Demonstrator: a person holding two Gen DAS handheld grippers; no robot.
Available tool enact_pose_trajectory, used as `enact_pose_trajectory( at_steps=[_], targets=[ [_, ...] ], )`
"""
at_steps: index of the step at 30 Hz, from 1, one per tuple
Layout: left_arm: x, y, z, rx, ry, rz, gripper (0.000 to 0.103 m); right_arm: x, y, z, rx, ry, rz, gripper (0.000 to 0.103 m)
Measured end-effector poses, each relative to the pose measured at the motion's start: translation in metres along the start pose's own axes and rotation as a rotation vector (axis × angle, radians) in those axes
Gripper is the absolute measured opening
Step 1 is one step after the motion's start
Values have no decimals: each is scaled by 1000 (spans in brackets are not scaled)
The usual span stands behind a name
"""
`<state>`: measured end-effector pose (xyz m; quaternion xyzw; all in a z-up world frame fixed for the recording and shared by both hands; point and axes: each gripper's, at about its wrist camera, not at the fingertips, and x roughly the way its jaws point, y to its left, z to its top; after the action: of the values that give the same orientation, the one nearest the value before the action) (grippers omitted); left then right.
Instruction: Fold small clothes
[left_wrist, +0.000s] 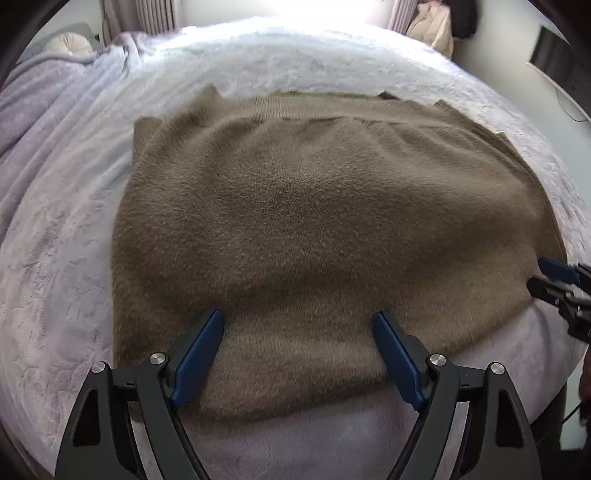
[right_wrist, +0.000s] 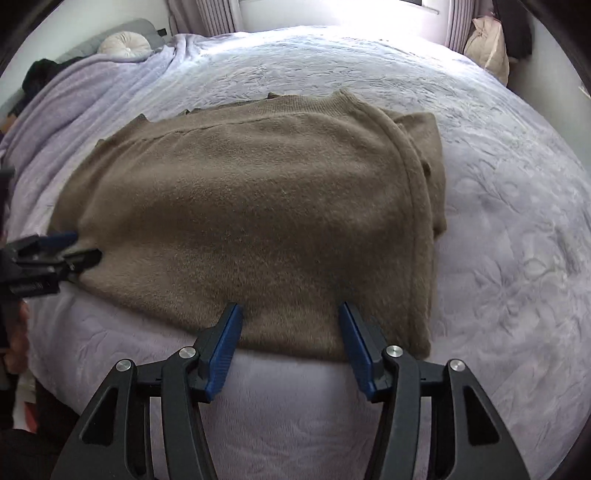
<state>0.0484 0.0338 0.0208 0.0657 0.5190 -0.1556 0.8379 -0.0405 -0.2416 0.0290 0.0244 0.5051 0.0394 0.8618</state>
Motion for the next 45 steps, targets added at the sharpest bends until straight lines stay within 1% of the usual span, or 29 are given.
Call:
enact_pose_trajectory(
  at_steps=[3,5,6,8,9,10,11,12,13,14,15,17,18,20,21,23,24,25,26,27,30,32,34,36,38,39,40,42,45],
  targets=[
    [-16,-1,10,8,-15,-16,84,-10,2,10,-28,27,-4,59],
    [-28,-2,22,-2,-52,-33,84,-24,3,24,-33,-29,-1,60],
    [-34,-4,32,-17,-77,-52,84,-29,7,33,-49,-68,0,66],
    [-35,-5,50,-51,-106,-76,84,-29,20,49,-87,-103,-22,70],
    [-31,-7,59,-64,-116,-80,84,-23,26,56,-105,-109,-32,70],
    [-22,-11,66,-67,-107,-62,84,-15,31,62,-120,-107,-43,70],
    [-8,-13,69,-62,-77,-22,84,-6,34,67,-125,-99,-55,70],
    [13,-15,69,-50,1,52,85,6,35,70,-124,-71,-79,70],
    [31,-15,65,-36,70,86,85,21,34,70,-112,-8,-111,71],
    [32,-16,61,-21,52,86,85,32,34,69,-102,45,-119,71],
    [27,-17,60,-13,32,83,85,34,35,66,-113,48,-117,71],
    [13,-18,63,-3,18,39,85,19,38,66,-145,16,-104,72],
    [2,-17,67,-21,-15,3,85,11,37,67,-133,-3,-79,72],
    [-7,-15,80,-58,-58,-17,85,-4,31,77,-76,-65,-24,72],
    [-5,-14,85,-72,-52,-14,85,-7,30,83,-56,-85,-8,75],
    [13,-18,98,-81,4,25,85,2,33,96,-58,-77,-10,78],
    [27,-20,101,-68,53,51,85,14,37,102,-78,-45,-27,78],
    [40,-23,104,-58,81,75,85,33,39,108,-94,11,-66,78],
    [43,-22,105,-55,75,86,86,47,40,116,-91,40,-99,78],
    [44,-21,110,-57,64,88,90,54,37,122,-75,35,-103,78],
    [54,-15,130,-84,76,81,92,60,19,140,5,31,-72,78],
    [58,-10,138,-90,71,83,99,64,11,154,44,30,-59,78],
    [68,-8,147,-90,65,88,102,70,6,162,47,27,-77,78],
    [78,-4,154,-99,67,78,102,81,1,168,33,31,-106,81],
    [89,2,164,-116,66,71,102,92,-5,177,38,28,-107,84],
    [92,3,168,-121,64,69,102,95,-6,176,38,24,-113,84],
    [93,3,171,-109,67,58,102,98,-6,178,34,19,-124,84],
    [96,3,174,-96,53,60,102,103,-7,182,32,17,-133,87],
    [95,6,176,-114,43,45,102,104,-12,182,31,19,-128,87]
  ],
)
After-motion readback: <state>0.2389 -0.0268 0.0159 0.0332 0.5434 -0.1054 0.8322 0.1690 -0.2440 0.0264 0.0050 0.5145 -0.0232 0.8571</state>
